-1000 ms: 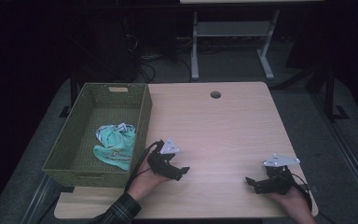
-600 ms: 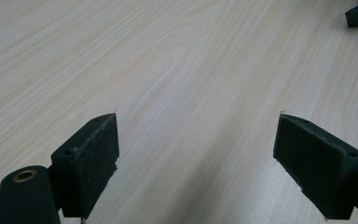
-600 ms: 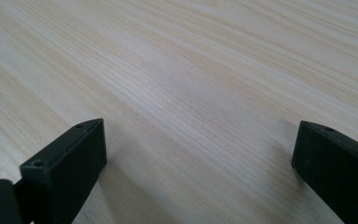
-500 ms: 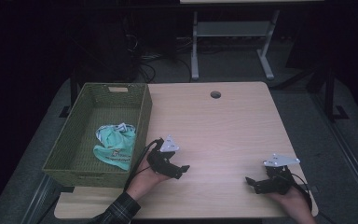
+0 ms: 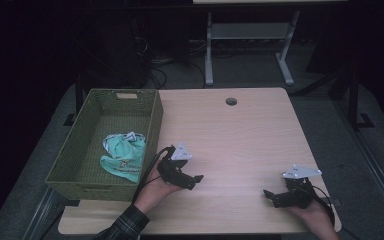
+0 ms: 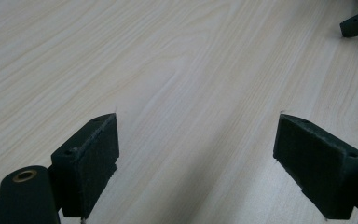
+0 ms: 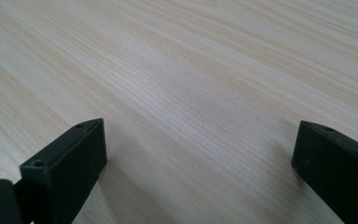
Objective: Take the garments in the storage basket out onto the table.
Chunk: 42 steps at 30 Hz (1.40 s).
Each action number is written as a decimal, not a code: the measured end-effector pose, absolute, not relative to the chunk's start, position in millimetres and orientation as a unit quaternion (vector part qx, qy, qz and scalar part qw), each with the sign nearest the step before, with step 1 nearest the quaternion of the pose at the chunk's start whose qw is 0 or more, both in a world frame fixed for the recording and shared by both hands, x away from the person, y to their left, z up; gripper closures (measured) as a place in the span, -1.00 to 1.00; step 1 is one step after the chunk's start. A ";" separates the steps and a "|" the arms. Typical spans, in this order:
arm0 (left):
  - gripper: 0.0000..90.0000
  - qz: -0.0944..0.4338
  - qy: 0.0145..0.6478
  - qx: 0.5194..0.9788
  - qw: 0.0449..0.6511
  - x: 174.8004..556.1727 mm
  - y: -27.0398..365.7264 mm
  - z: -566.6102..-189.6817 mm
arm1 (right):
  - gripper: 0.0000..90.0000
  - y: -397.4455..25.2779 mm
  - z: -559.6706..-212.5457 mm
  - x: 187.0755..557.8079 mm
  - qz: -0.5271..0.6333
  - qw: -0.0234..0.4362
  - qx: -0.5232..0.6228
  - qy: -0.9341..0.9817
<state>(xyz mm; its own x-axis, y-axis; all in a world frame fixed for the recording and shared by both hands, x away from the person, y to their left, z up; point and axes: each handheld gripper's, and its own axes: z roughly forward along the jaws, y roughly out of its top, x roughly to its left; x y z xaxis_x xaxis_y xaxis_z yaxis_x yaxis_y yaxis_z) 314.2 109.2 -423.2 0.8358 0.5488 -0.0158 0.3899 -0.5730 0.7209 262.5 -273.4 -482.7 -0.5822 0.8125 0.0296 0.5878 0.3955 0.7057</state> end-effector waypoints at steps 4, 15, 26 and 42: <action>-0.70 0.106 0.265 0.882 0.376 315.9 109.2 -420.8 | -0.94 -273.4 -482.7 262.5 0.346 0.162 0.427 0.819; -0.70 0.103 0.269 0.883 0.372 318.8 109.0 -413.1 | -0.94 -273.4 -482.7 262.5 0.346 0.162 0.427 0.819; -0.70 0.098 0.270 0.881 0.377 319.9 110.2 -404.7 | -0.94 -273.4 -482.7 262.5 0.346 0.162 0.427 0.819; -0.70 0.087 0.267 0.879 0.385 324.8 111.2 -391.5 | -0.94 -273.3 -482.7 262.4 0.346 0.161 0.428 0.819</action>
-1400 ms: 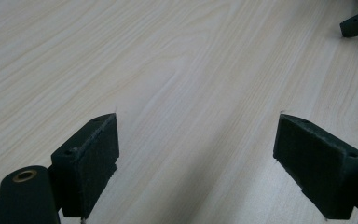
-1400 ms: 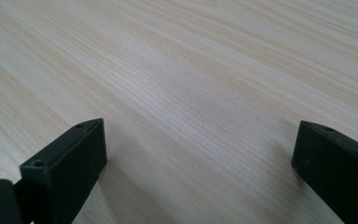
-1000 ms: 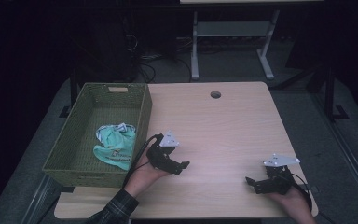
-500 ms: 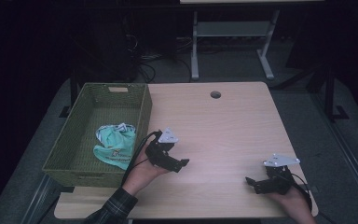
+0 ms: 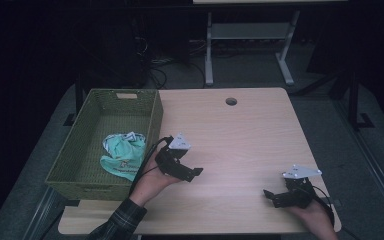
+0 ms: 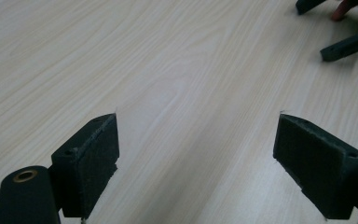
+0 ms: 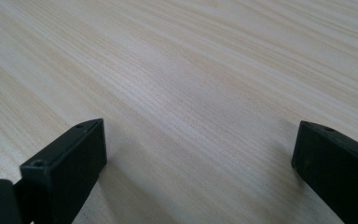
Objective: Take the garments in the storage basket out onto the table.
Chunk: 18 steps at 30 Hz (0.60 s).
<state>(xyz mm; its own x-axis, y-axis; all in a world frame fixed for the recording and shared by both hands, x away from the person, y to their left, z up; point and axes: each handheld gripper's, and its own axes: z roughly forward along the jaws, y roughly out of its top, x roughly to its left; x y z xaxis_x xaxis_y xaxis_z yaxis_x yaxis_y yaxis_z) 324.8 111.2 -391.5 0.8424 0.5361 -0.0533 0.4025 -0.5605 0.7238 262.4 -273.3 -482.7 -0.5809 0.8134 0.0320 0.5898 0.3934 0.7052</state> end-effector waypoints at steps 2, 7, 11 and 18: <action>-0.70 0.088 0.263 0.883 0.379 325.5 110.6 -388.8 | -0.94 -273.3 -482.7 262.4 0.346 0.162 0.428 0.819; -0.70 0.086 0.250 0.888 0.375 329.6 110.6 -383.9 | -0.94 -273.4 -482.7 262.4 0.346 0.161 0.428 0.819; -0.70 0.079 0.244 0.891 0.373 333.0 110.6 -380.2 | -0.94 -273.4 -482.7 262.4 0.346 0.162 0.428 0.819; -0.70 0.076 0.241 0.891 0.377 333.6 114.5 -378.6 | -0.94 -273.2 -482.7 262.4 0.346 0.162 0.428 0.819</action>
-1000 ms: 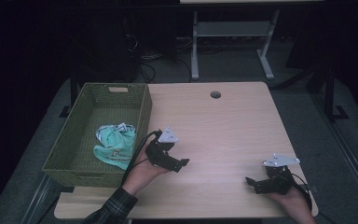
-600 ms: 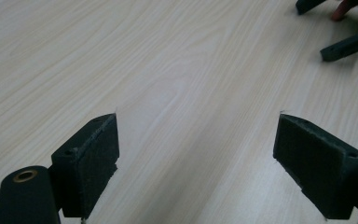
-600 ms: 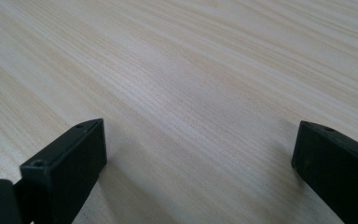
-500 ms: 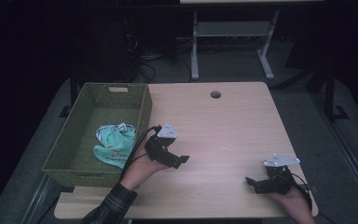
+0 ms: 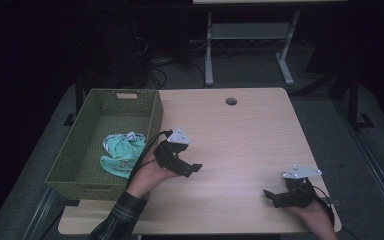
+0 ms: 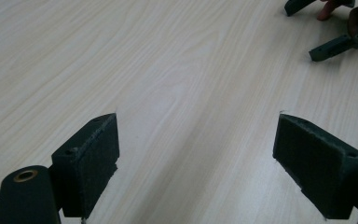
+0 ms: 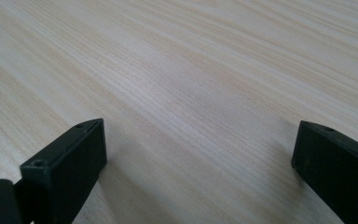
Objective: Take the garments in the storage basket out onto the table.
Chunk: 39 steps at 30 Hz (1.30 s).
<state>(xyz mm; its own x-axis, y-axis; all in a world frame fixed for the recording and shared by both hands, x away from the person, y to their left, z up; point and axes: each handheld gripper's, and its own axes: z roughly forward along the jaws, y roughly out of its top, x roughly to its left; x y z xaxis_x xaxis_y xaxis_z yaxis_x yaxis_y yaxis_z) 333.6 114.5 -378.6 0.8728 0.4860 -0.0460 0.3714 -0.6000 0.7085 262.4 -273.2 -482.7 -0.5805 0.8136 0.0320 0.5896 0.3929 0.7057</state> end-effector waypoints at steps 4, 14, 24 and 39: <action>-0.70 0.066 0.238 0.892 0.379 334.3 118.4 -377.6 | -0.94 -273.2 -482.7 262.4 0.346 0.162 0.428 0.819; -0.69 0.073 0.249 0.883 0.392 335.8 133.5 -362.2 | -0.94 -272.9 -482.7 262.5 0.346 0.162 0.429 0.818; -0.69 0.084 0.261 0.876 0.398 338.0 149.0 -353.1 | -0.94 -272.9 -482.7 262.6 0.346 0.162 0.430 0.818; -0.69 0.097 0.272 0.872 0.396 340.1 168.9 -345.8 | -0.94 -272.9 -482.7 262.6 0.346 0.162 0.430 0.818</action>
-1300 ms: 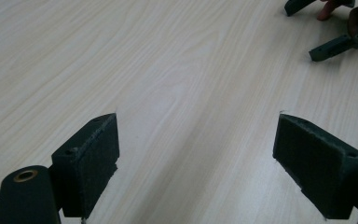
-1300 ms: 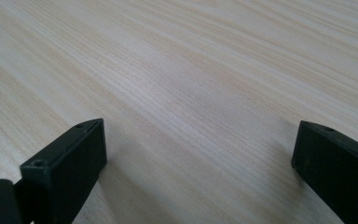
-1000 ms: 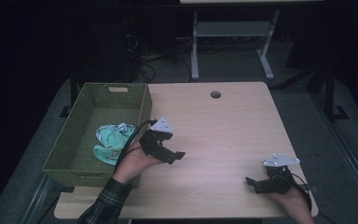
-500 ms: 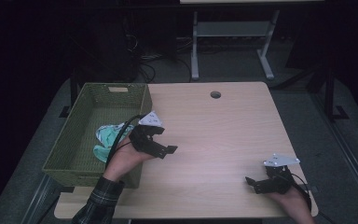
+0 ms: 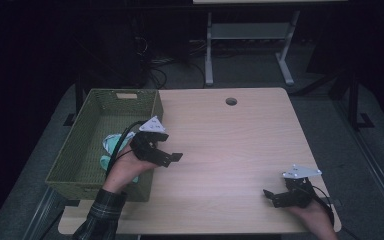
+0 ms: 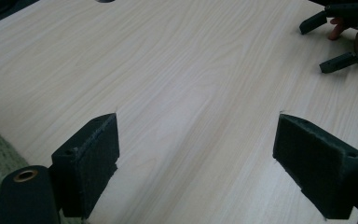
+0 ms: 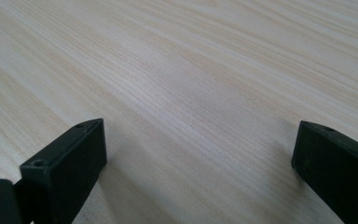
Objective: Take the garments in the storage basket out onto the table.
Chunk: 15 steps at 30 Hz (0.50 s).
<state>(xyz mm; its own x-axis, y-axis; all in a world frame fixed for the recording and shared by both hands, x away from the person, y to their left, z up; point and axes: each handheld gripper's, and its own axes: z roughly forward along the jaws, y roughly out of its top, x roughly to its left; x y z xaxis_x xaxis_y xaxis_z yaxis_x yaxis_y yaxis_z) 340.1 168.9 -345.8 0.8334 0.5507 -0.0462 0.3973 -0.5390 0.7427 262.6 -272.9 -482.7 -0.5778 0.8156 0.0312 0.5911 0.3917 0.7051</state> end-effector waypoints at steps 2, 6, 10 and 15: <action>-0.69 0.098 0.274 0.871 0.396 340.2 172.4 -344.5 | -0.94 -272.9 -482.7 262.6 0.346 0.163 0.429 0.818; -0.69 0.101 0.277 0.869 0.398 339.9 179.2 -342.1 | -0.94 -272.9 -482.7 262.6 0.346 0.163 0.429 0.818; -0.69 0.106 0.284 0.866 0.398 340.3 187.4 -340.0 | -0.94 -272.9 -482.7 262.7 0.346 0.163 0.429 0.818; -0.69 0.106 0.286 0.865 0.399 340.5 193.2 -339.5 | -0.94 -272.9 -482.7 262.7 0.346 0.163 0.429 0.818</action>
